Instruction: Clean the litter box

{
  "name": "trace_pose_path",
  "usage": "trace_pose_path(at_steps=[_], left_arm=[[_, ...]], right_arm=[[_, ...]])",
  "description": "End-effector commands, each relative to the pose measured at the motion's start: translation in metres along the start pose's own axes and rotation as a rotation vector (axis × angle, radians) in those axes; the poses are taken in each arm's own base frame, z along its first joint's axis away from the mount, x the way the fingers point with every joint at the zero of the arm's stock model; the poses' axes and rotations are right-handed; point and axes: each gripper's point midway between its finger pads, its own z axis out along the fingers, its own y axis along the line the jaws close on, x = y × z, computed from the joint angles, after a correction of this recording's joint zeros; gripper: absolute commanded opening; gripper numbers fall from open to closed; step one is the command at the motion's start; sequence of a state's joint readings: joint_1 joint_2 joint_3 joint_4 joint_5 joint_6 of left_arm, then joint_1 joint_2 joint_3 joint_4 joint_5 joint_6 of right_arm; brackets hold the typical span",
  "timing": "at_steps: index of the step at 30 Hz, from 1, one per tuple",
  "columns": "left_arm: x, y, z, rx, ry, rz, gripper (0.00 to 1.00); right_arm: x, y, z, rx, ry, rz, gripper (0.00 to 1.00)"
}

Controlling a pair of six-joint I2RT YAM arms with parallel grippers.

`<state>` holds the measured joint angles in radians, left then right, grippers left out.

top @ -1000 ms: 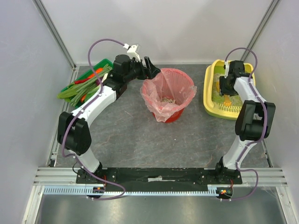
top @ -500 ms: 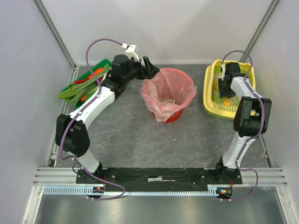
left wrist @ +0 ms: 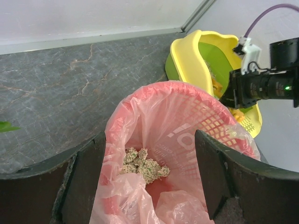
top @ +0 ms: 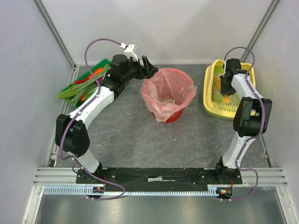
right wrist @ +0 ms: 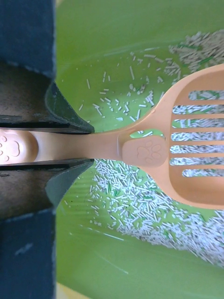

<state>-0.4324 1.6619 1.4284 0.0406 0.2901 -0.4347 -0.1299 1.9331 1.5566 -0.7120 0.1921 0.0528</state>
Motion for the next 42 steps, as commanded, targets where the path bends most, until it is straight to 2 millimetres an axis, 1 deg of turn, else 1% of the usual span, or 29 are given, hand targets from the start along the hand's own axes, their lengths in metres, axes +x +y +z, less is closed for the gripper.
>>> trace_pose_path(at_steps=[1, 2, 3, 4, 5, 6, 7, 10, 11, 12, 13, 15, 16, 17, 18, 20, 21, 23, 26, 27, 28, 29, 30, 32, 34, 35, 38, 40, 42], left_arm=[[-0.015, 0.003, -0.01, 0.001, -0.037, 0.059, 0.82], [-0.014, 0.006, -0.011, -0.003, -0.034, 0.059, 0.82], [-0.014, 0.01, -0.012, -0.009, -0.036, 0.058, 0.82], [-0.012, 0.014, -0.012, -0.015, -0.032, 0.056, 0.82], [-0.011, 0.017, -0.013, -0.022, -0.029, 0.051, 0.82], [-0.014, 0.021, -0.015, -0.027, -0.037, 0.054, 0.82], [-0.013, 0.023, -0.016, -0.03, -0.033, 0.056, 0.82], [-0.015, 0.028, -0.021, -0.033, -0.034, 0.098, 0.83], [-0.015, 0.029, -0.022, -0.032, -0.032, 0.113, 0.83], [-0.013, 0.032, -0.023, -0.036, -0.024, 0.144, 0.83], [-0.012, 0.034, -0.025, -0.041, -0.009, 0.155, 0.83], [-0.013, 0.043, -0.028, -0.057, 0.013, 0.19, 0.83], [-0.009, 0.046, -0.03, -0.06, 0.034, 0.194, 0.84], [-0.011, 0.048, -0.033, -0.064, 0.033, 0.21, 0.84], [-0.012, 0.057, -0.037, -0.084, 0.031, 0.206, 0.84], [-0.018, 0.064, -0.043, -0.097, 0.012, 0.197, 0.84], [-0.018, 0.074, -0.048, -0.11, 0.01, 0.188, 0.84], [-0.018, 0.076, -0.053, -0.09, 0.013, 0.229, 0.84], [-0.011, 0.086, -0.057, -0.104, 0.048, 0.27, 0.85], [-0.008, 0.089, -0.058, -0.108, 0.055, 0.271, 0.85], [-0.007, 0.091, -0.058, -0.114, 0.058, 0.272, 0.85], [-0.006, 0.095, -0.06, -0.12, 0.061, 0.269, 0.85], [-0.005, 0.097, -0.061, -0.127, 0.063, 0.264, 0.85], [-0.005, 0.102, -0.063, -0.137, 0.069, 0.265, 0.85], [-0.006, 0.106, -0.066, -0.151, 0.069, 0.264, 0.85], [-0.01, 0.11, -0.067, -0.16, 0.065, 0.264, 0.85], [-0.011, 0.116, -0.068, -0.178, 0.069, 0.256, 0.85], [-0.008, 0.12, -0.065, -0.182, 0.078, 0.249, 0.85], [-0.01, 0.121, -0.062, -0.182, 0.077, 0.248, 0.85]], right_arm=[[-0.032, -0.01, -0.04, 0.02, -0.064, 0.04, 0.0], [-0.032, -0.013, -0.046, 0.029, -0.062, 0.036, 0.0], [-0.035, -0.015, -0.057, 0.029, -0.069, 0.03, 0.0], [-0.024, -0.016, -0.062, 0.028, -0.025, 0.01, 0.0], [-0.019, -0.017, -0.066, 0.024, -0.005, 0.0, 0.0], [-0.013, -0.017, -0.072, 0.02, 0.014, -0.009, 0.0], [0.0, -0.017, -0.076, 0.017, 0.064, -0.02, 0.0], [0.021, -0.018, -0.091, 0.009, 0.119, -0.021, 0.0], [0.026, -0.018, -0.094, 0.006, 0.13, -0.008, 0.0], [0.026, -0.018, -0.1, -0.003, 0.126, 0.003, 0.0], [0.031, -0.019, -0.103, -0.005, 0.143, 0.01, 0.0], [0.031, -0.02, -0.106, -0.005, 0.151, 0.025, 0.0], [0.035, -0.025, -0.109, 0.008, 0.171, 0.032, 0.0], [0.034, -0.026, -0.109, 0.01, 0.176, 0.04, 0.0], [0.03, -0.028, -0.109, 0.014, 0.176, 0.048, 0.0], [0.032, -0.035, -0.107, 0.027, 0.198, 0.049, 0.0], [0.033, -0.038, -0.101, 0.039, 0.219, 0.038, 0.0], [0.037, -0.045, -0.097, 0.069, 0.256, 0.023, 0.0], [0.031, -0.044, -0.083, 0.071, 0.279, 0.01, 0.0], [0.02, -0.045, -0.083, 0.07, 0.254, 0.016, 0.0], [0.02, -0.045, -0.083, 0.068, 0.273, 0.01, 0.0], [0.011, -0.046, -0.078, 0.077, 0.272, 0.008, 0.0], [0.013, -0.048, -0.079, 0.086, 0.301, -0.002, 0.0], [0.005, -0.05, -0.073, 0.087, 0.284, 0.004, 0.0], [0.008, -0.052, -0.069, 0.097, 0.305, 0.001, 0.0], [0.014, -0.052, -0.063, 0.104, 0.332, -0.006, 0.0], [0.028, -0.048, -0.049, 0.097, 0.393, -0.018, 0.0], [0.031, -0.047, -0.042, 0.096, 0.41, -0.024, 0.0], [0.032, -0.047, -0.034, 0.101, 0.424, -0.035, 0.0]])
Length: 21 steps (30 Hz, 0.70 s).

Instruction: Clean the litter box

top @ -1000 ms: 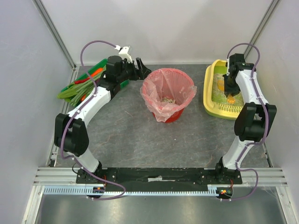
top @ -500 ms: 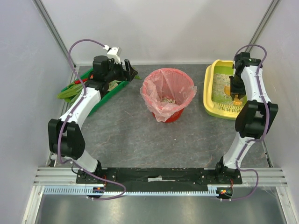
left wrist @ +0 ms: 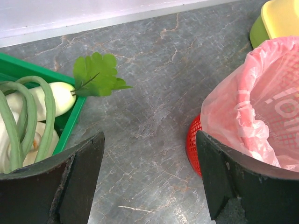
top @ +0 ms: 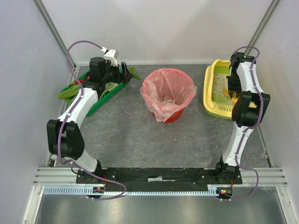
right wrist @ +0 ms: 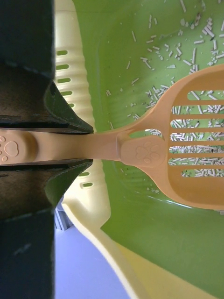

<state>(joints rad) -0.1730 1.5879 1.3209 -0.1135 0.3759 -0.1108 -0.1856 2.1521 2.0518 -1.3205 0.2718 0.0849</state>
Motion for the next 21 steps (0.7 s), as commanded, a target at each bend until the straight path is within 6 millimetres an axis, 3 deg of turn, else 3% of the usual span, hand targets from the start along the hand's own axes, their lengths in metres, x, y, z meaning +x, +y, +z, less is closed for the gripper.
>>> trace_pose_path(at_steps=[1, 21], left_arm=[[-0.016, 0.001, 0.001, 0.011, -0.03, 0.043, 0.85], [-0.017, 0.006, 0.01, -0.011, -0.032, 0.015, 0.84]], right_arm=[[0.011, -0.003, 0.013, 0.025, 0.084, -0.043, 0.0], [-0.038, 0.009, 0.061, 0.011, 0.022, -0.002, 0.0]])
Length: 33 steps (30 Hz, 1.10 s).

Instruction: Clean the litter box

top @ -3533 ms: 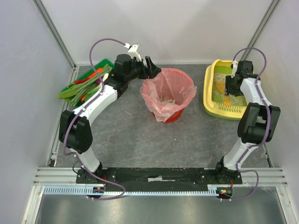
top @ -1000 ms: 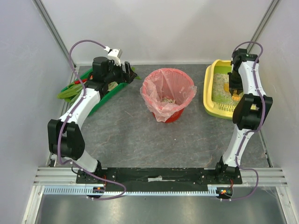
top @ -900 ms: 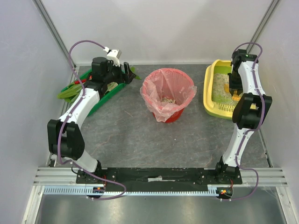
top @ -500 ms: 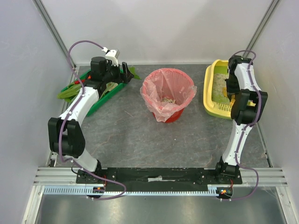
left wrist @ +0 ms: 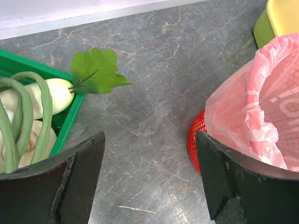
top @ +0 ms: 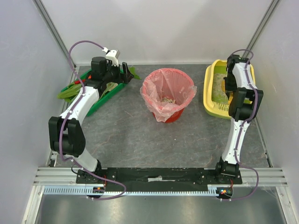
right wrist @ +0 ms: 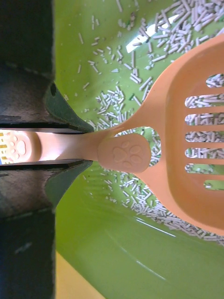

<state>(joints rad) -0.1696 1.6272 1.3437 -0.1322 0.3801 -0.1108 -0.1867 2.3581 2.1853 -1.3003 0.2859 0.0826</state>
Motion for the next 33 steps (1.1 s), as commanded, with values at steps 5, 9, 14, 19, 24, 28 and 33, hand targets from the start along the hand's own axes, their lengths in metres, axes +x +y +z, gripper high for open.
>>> trace_pose_path(at_steps=[5, 9, 14, 19, 24, 28, 33], left_arm=[[-0.022, 0.001, -0.003, -0.021, -0.062, 0.015, 0.83], [-0.015, 0.002, -0.006, -0.027, -0.052, 0.006, 0.83], [-0.015, 0.002, -0.009, -0.039, -0.055, 0.007, 0.83], [-0.014, 0.004, -0.013, -0.06, -0.057, -0.005, 0.83], [-0.013, 0.004, -0.021, -0.084, -0.07, -0.022, 0.82], [-0.012, 0.006, -0.027, -0.103, -0.074, -0.028, 0.82], [-0.012, 0.006, -0.033, -0.127, -0.083, -0.039, 0.82]], right_arm=[[-0.021, -0.006, 0.013, -0.004, -0.041, 0.038, 0.0], [-0.029, -0.007, 0.02, -0.01, -0.066, 0.062, 0.0], [-0.045, -0.005, 0.028, -0.015, -0.119, 0.079, 0.0], [-0.058, -0.003, 0.036, -0.014, -0.157, 0.092, 0.0], [-0.074, -0.003, 0.036, -0.017, -0.224, 0.113, 0.0], [-0.092, -0.004, 0.035, -0.021, -0.307, 0.134, 0.0], [-0.096, -0.005, 0.032, -0.012, -0.336, 0.125, 0.0]])
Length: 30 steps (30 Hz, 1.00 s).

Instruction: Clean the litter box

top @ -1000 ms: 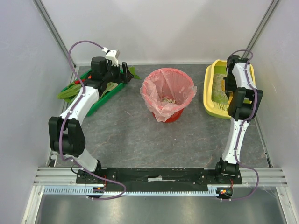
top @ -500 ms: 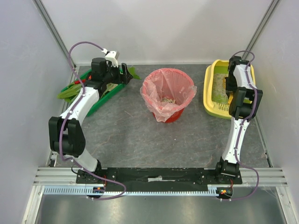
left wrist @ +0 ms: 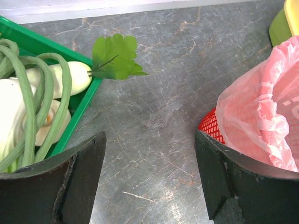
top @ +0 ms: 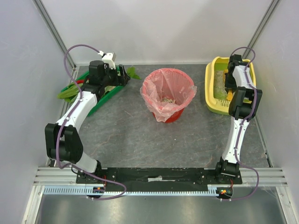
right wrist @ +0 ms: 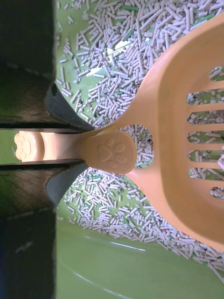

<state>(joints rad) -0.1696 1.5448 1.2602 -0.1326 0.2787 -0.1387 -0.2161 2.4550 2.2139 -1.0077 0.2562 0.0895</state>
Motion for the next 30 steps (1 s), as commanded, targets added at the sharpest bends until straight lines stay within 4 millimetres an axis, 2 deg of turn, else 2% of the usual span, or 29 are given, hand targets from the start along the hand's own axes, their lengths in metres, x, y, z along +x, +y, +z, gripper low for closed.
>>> trace_pose_path(at_steps=[1, 4, 11, 16, 21, 26, 27, 29, 30], left_arm=[[-0.022, -0.003, -0.017, -0.03, -0.079, -0.017, 0.82], [-0.02, -0.005, -0.018, -0.026, -0.073, -0.019, 0.82], [-0.036, -0.006, -0.023, -0.033, -0.094, 0.008, 0.82], [-0.03, -0.008, -0.026, -0.032, -0.073, -0.005, 0.82], [-0.028, -0.01, -0.03, -0.025, -0.071, -0.016, 0.82], [-0.024, -0.014, -0.032, -0.004, -0.055, -0.003, 0.82], [-0.024, -0.015, -0.032, 0.003, -0.051, 0.009, 0.82], [-0.02, -0.016, -0.034, 0.007, -0.038, 0.016, 0.82], [-0.02, -0.015, -0.035, 0.007, -0.037, 0.03, 0.82]], right_arm=[[-0.03, -0.004, -0.007, 0.007, -0.129, 0.027, 0.0], [-0.026, -0.01, -0.015, 0.025, -0.14, 0.023, 0.0], [-0.018, -0.02, -0.043, 0.044, -0.176, 0.037, 0.0], [-0.027, -0.026, -0.068, 0.041, -0.239, 0.056, 0.0], [-0.025, -0.028, -0.081, 0.036, -0.26, 0.066, 0.0], [-0.011, -0.028, -0.093, 0.032, -0.256, 0.066, 0.0], [-0.011, -0.028, -0.102, 0.031, -0.271, 0.065, 0.0], [-0.001, -0.025, -0.105, 0.033, -0.261, 0.059, 0.0], [-0.001, -0.023, -0.115, 0.031, -0.278, 0.056, 0.0]])
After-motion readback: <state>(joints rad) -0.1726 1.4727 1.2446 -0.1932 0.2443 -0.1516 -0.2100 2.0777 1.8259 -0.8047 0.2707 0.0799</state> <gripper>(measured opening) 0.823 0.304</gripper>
